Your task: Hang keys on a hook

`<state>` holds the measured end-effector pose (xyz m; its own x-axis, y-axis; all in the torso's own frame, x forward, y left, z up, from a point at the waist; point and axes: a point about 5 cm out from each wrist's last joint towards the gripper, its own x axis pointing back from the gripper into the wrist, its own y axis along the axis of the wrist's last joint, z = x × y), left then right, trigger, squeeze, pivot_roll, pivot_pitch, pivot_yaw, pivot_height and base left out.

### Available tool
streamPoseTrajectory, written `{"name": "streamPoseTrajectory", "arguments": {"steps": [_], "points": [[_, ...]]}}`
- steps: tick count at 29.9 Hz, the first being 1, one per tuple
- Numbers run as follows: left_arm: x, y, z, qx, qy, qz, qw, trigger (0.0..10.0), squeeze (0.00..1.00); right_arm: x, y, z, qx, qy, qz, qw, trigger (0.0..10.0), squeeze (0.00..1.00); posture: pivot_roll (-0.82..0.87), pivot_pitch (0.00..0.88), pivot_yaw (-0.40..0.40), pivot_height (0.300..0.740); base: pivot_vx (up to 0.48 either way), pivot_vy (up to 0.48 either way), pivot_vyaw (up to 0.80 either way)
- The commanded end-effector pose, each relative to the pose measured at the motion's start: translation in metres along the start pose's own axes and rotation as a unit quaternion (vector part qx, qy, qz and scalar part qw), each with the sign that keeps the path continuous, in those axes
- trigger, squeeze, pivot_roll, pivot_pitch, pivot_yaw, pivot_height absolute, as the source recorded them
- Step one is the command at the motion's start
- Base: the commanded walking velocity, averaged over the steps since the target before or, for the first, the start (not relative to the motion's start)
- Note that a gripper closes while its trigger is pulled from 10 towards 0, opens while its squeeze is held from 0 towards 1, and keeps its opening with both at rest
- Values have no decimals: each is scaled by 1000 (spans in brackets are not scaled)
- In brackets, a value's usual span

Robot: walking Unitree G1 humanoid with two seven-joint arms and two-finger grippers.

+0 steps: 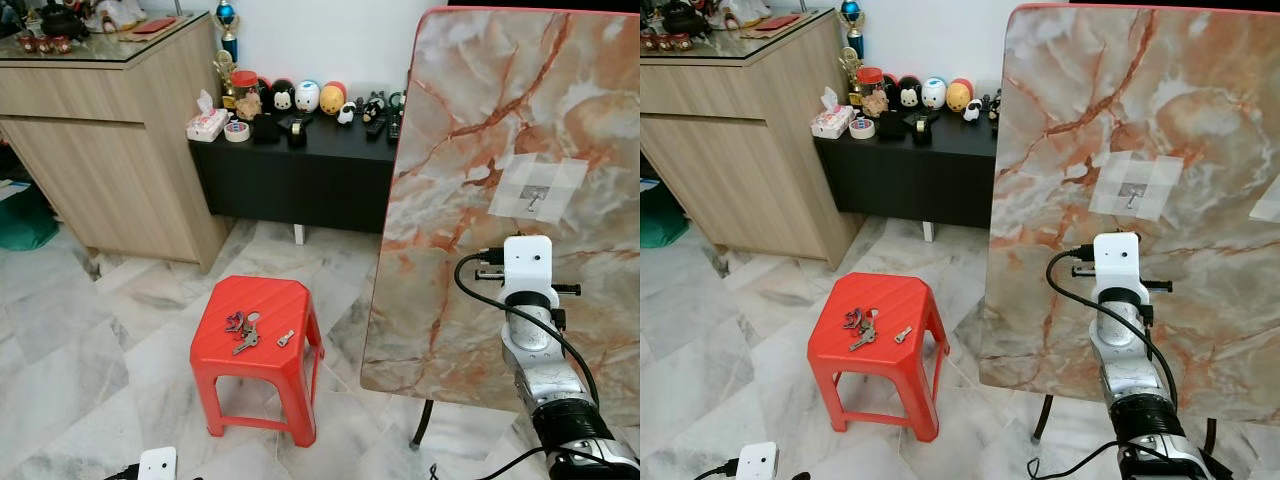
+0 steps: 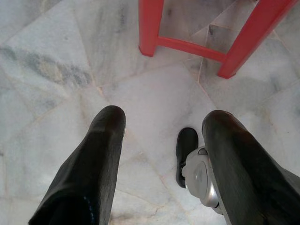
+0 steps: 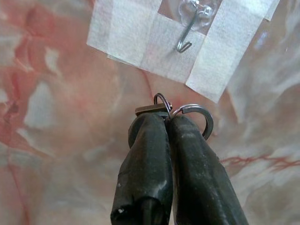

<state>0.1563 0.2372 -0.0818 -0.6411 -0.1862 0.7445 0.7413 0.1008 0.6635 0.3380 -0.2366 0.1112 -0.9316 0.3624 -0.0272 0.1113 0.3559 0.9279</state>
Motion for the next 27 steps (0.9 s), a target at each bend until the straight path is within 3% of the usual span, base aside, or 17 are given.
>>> {"name": "streamPoseTrajectory", "arguments": {"steps": [1,27], "points": [[1,-4,5,-10,3,11,1000,10000,0,-4,11,-5,-2,-7,-16,1000,10000,0,23,0,-8,740,0,0,0],[1,-4,6,-8,5,12,1000,10000,0,-10,32,3,-30,28,-41,998,10000,0,22,0,-3,740,0,0,0]]}}
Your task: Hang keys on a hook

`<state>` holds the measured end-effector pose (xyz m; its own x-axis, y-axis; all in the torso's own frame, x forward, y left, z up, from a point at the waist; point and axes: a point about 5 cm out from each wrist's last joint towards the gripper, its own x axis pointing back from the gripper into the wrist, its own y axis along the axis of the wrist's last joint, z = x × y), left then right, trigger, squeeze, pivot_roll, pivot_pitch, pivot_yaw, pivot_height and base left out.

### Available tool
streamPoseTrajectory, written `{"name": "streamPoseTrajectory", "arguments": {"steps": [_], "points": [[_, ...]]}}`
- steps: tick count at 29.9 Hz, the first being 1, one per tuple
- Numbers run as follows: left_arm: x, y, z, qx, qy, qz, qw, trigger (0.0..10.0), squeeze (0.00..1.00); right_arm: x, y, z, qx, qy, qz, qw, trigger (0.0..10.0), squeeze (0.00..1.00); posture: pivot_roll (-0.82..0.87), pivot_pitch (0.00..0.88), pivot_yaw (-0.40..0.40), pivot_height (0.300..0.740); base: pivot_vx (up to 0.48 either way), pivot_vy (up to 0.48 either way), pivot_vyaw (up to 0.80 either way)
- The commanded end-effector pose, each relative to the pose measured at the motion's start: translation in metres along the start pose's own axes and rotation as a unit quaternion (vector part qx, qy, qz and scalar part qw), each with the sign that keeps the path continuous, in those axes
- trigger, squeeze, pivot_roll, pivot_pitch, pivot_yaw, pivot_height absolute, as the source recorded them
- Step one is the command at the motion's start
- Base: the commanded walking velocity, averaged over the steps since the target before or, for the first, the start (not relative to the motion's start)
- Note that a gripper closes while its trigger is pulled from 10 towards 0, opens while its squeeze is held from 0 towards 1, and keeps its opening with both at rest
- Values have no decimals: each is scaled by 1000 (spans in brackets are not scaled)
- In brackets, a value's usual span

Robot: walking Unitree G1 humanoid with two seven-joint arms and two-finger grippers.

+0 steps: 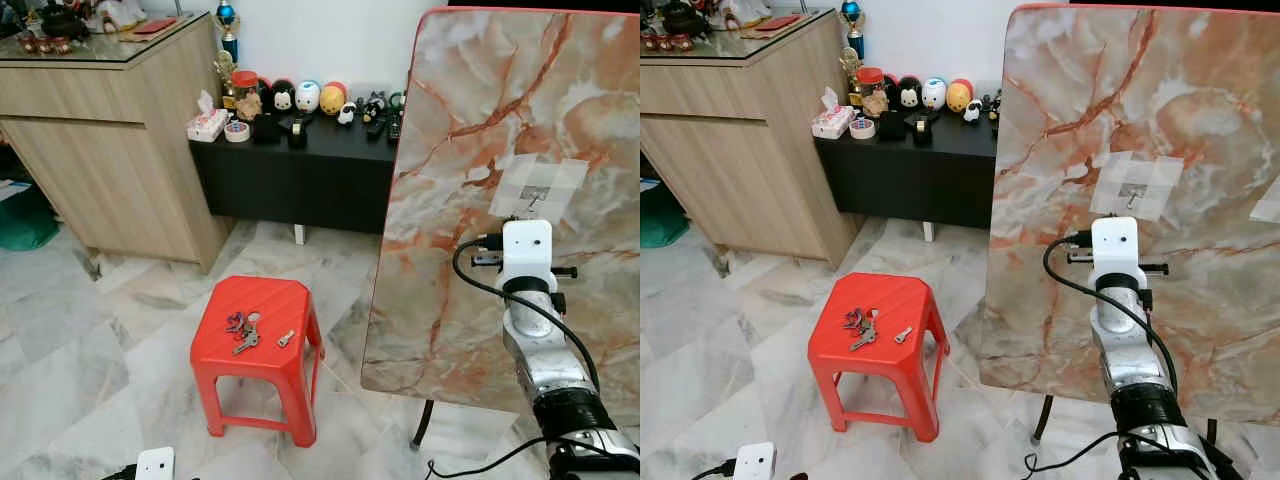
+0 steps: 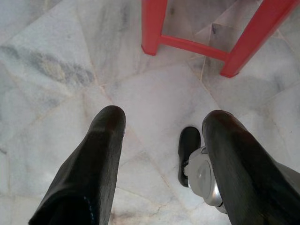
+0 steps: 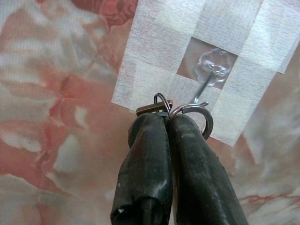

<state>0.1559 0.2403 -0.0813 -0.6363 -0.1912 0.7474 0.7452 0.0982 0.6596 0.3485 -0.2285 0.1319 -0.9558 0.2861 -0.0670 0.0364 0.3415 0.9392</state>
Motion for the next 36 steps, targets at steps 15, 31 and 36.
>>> {"name": "streamPoseTrajectory", "arguments": {"steps": [15,31,36], "points": [[0,-2,0,-10,-2,7,1000,10000,0,-11,16,3,-9,-3,-2,1000,10000,0,20,0,3,740,0,0,0],[0,-2,0,-19,-5,9,1000,10000,0,-15,17,2,-7,-8,13,1000,10000,0,23,0,7,740,0,0,0],[0,-2,0,-19,-5,10,1000,10000,0,-15,17,2,-7,-8,13,1000,10000,0,24,0,8,740,0,0,0]]}}
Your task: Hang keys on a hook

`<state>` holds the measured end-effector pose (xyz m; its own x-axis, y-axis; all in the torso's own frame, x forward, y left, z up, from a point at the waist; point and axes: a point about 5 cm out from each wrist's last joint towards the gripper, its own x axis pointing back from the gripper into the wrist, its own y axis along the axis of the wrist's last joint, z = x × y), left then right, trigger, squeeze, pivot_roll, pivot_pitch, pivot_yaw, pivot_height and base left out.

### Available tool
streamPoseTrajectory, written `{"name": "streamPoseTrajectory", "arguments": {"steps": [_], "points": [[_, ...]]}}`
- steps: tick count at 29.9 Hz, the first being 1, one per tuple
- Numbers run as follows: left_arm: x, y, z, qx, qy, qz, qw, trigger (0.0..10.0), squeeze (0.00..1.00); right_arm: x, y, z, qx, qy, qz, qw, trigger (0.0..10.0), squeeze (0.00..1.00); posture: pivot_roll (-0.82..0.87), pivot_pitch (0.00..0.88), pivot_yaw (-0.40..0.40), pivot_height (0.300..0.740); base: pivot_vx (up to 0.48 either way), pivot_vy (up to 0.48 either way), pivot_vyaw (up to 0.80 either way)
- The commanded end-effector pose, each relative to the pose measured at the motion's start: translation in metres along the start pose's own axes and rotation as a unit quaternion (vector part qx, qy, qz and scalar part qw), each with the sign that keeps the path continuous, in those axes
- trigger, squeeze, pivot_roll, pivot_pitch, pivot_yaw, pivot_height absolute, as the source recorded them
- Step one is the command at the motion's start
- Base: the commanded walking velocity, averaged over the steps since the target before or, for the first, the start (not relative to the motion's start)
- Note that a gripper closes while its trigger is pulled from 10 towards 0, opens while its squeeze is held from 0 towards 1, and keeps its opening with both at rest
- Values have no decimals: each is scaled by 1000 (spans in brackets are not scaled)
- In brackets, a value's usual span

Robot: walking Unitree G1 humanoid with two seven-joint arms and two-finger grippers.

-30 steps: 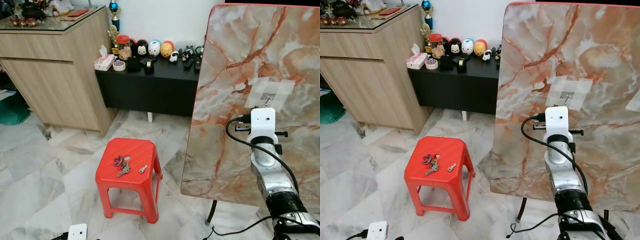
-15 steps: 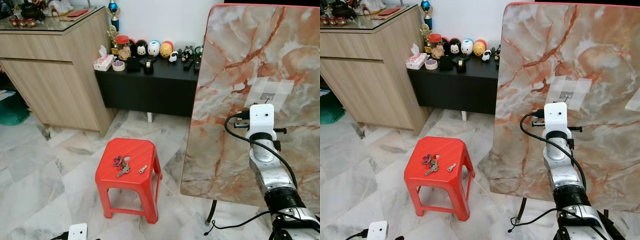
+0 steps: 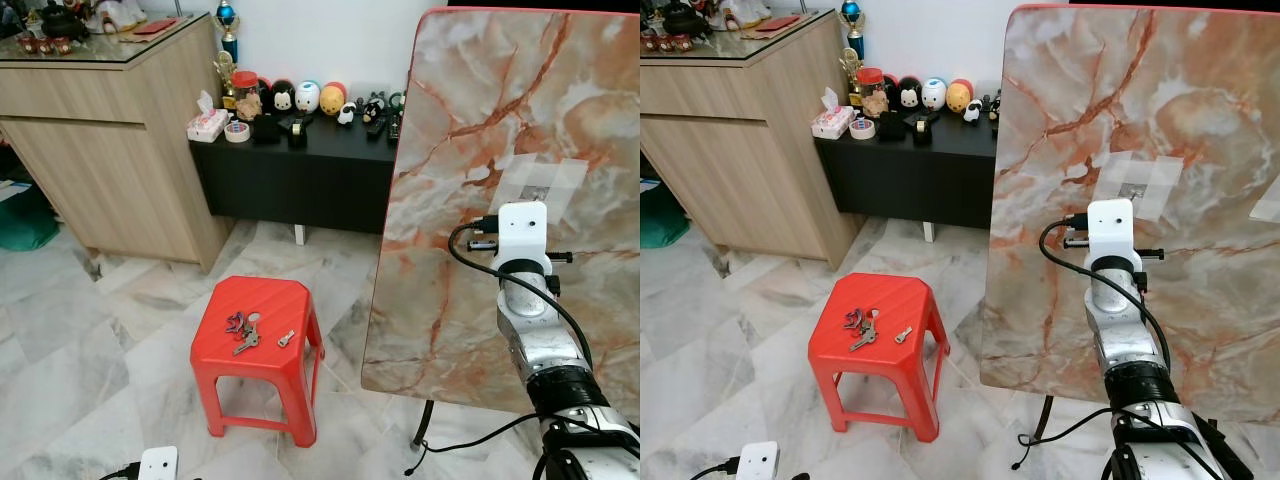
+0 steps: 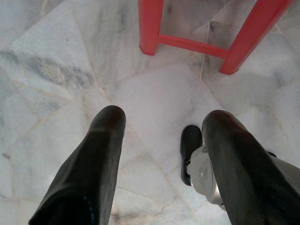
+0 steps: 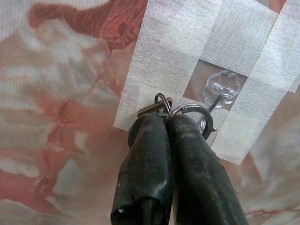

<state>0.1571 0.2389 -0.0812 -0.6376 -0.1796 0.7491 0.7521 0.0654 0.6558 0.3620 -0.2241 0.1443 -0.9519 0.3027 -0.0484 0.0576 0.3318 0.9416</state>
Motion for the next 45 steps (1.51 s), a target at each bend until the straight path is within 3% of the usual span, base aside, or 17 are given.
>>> {"name": "streamPoseTrajectory", "arguments": {"steps": [1,36,45], "points": [[1,-3,1,-2,1,9,1000,10000,0,-3,4,-2,-6,-3,1,1000,10000,0,24,0,8,740,0,0,0],[1,-3,5,-5,2,9,1000,10000,0,-9,6,-9,-7,-24,13,1000,10000,0,31,0,19,740,0,0,0],[1,-3,4,-6,1,10,1000,10000,0,-5,7,3,-14,-5,7,1000,10000,0,32,0,19,740,0,0,0]]}}
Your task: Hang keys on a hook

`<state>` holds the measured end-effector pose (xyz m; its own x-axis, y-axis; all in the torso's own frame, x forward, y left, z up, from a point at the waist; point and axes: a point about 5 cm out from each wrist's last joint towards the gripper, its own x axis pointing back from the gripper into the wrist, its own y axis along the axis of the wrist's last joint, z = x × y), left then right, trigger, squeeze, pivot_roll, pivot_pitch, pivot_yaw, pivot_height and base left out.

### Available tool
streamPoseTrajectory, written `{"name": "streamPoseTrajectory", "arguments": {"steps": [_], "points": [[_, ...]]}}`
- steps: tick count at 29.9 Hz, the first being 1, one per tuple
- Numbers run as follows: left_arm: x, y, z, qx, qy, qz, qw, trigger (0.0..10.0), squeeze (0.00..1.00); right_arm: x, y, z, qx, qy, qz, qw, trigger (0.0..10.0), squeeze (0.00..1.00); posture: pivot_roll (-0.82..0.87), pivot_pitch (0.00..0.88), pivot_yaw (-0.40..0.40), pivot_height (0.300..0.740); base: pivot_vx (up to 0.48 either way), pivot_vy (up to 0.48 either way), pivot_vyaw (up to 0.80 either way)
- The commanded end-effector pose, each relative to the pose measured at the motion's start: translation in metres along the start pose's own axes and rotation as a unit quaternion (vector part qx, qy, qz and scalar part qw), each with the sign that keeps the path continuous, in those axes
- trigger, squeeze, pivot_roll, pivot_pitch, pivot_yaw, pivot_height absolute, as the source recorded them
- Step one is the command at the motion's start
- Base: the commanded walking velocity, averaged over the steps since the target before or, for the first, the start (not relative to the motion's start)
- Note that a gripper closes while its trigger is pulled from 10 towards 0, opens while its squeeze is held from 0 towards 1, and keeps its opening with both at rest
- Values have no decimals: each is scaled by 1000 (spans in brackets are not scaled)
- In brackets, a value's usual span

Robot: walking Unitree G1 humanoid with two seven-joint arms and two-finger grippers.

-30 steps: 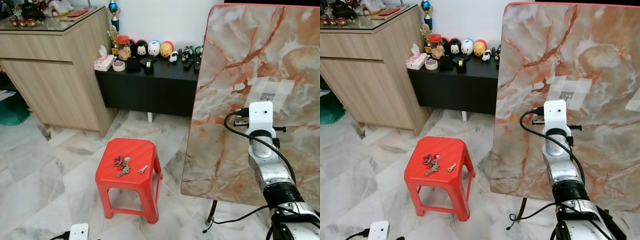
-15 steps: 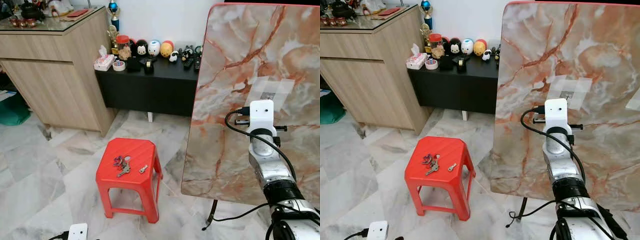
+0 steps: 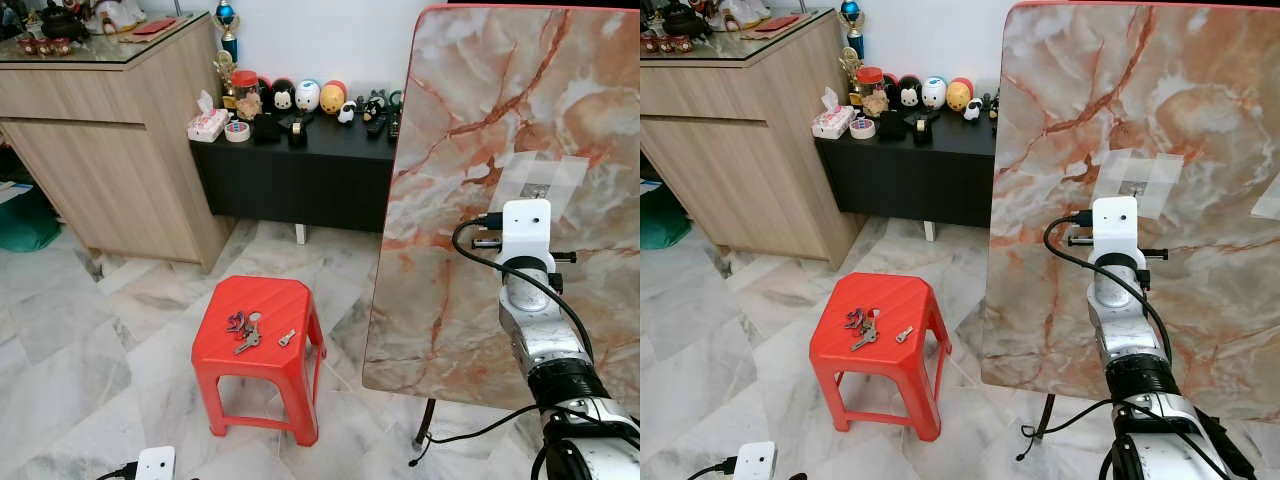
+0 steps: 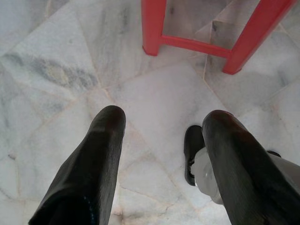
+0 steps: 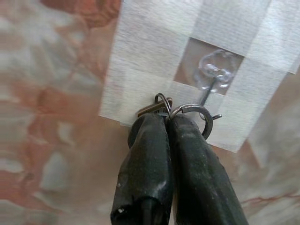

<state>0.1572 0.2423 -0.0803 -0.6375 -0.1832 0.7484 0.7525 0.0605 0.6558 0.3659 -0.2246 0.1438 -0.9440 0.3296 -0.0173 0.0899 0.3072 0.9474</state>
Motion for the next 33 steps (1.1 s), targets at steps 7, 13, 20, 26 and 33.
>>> {"name": "streamPoseTrajectory", "arguments": {"steps": [7,13,20,26,33], "points": [[1,-3,0,-8,-5,10,1000,10000,0,1,7,6,-17,10,-9,1000,10000,0,30,0,19,740,0,0,0],[0,-3,-1,-10,-6,10,1000,10000,0,0,9,3,-17,4,-13,1000,10000,0,31,0,18,740,0,0,0],[0,-3,-2,-9,-6,11,1000,10000,0,4,6,2,-24,-6,-14,1000,10000,0,29,0,19,740,0,0,0],[0,-3,-1,-9,-6,10,1000,10000,0,7,5,4,-25,-7,-12,1000,10000,0,29,0,18,740,0,0,0],[0,-2,-1,-9,-7,10,1000,10000,0,11,1,5,-28,-7,-5,1000,10000,0,27,0,18,740,0,0,0]]}}
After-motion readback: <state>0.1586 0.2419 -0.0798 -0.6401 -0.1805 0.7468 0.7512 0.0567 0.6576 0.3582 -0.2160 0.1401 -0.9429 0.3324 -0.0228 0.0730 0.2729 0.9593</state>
